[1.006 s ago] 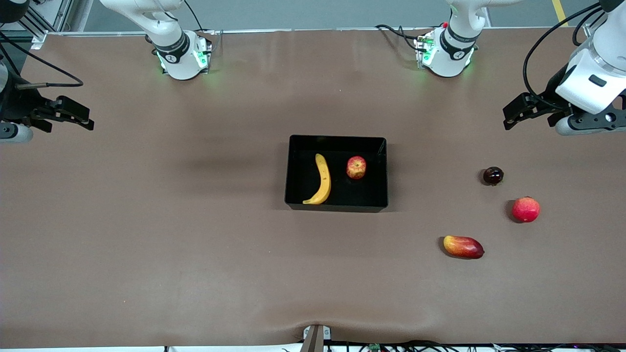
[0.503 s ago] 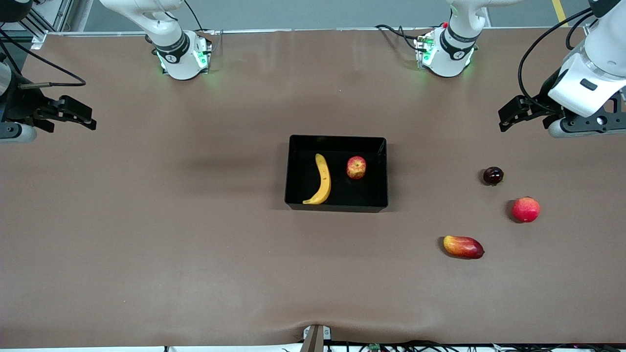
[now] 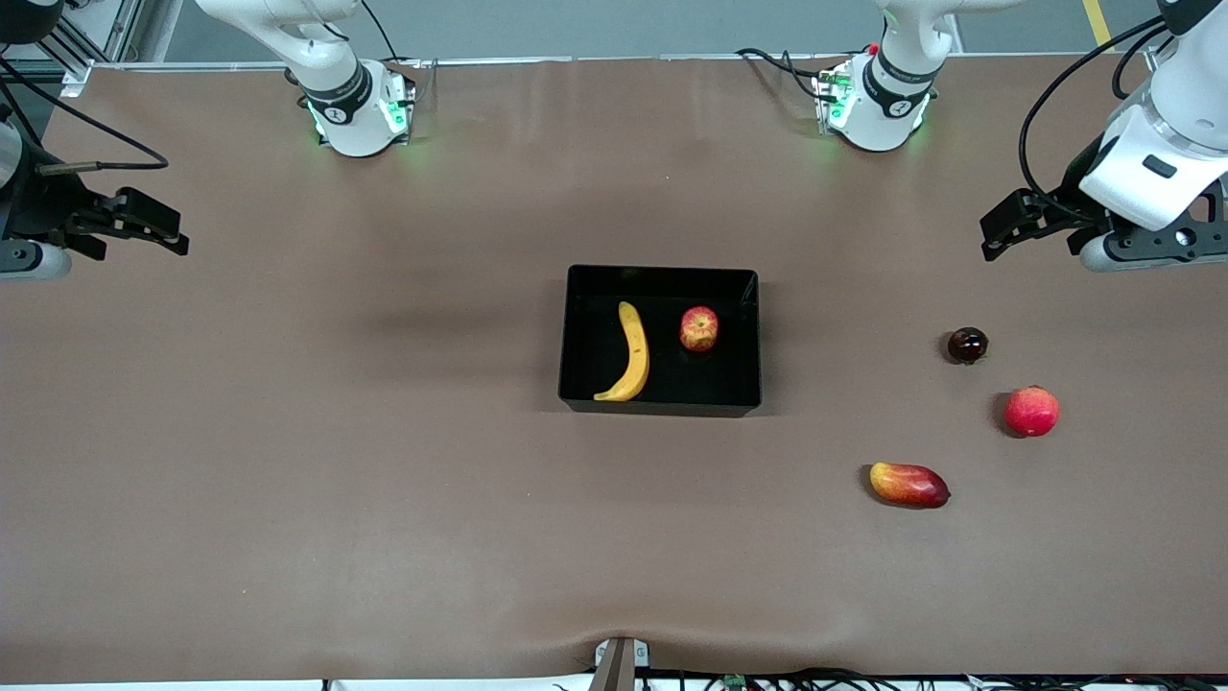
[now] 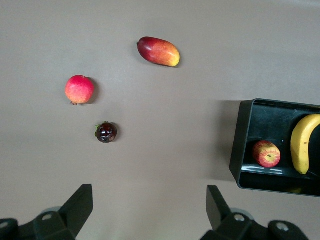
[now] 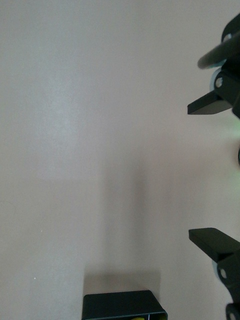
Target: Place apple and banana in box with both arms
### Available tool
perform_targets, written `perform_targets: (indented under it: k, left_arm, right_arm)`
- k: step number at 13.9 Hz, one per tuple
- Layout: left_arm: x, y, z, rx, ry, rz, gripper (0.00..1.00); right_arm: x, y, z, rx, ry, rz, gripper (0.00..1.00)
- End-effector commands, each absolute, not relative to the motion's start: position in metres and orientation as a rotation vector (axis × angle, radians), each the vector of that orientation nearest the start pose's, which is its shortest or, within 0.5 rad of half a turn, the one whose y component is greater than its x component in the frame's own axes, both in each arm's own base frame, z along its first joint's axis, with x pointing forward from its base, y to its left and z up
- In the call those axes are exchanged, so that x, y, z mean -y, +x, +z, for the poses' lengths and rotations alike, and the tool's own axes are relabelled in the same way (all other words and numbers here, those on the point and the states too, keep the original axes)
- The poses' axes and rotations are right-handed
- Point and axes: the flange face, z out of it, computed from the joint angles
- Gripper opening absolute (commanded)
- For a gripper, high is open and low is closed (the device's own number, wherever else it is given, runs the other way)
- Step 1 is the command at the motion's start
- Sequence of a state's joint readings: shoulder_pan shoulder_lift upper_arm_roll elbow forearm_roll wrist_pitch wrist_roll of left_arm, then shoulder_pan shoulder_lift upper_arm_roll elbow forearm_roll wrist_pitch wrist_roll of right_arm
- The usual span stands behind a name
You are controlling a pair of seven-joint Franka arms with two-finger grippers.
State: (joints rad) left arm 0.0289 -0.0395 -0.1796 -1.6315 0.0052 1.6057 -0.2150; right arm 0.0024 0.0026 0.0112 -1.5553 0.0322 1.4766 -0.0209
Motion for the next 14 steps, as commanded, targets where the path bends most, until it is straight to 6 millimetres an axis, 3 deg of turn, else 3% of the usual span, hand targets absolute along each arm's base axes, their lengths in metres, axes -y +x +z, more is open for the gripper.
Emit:
perform_targets:
  k: [1, 7, 14]
  left_arm:
    - [0.079, 0.539, 0.623, 0.088, -3.149, -0.038, 1.00]
    - [0.069, 0.542, 0.628, 0.109, -3.150, -0.053, 1.00]
    - [0.071, 0.546, 0.631, 0.109, -3.150, -0.055, 1.00]
  right_arm:
    - [-0.011, 0.544, 0.627, 0.035, -3.119, 0.125, 1.00]
    - [-0.012, 0.544, 0.627, 0.038, -3.120, 0.125, 1.00]
    - [-0.012, 0.544, 0.625, 0.040, -3.119, 0.127, 1.00]
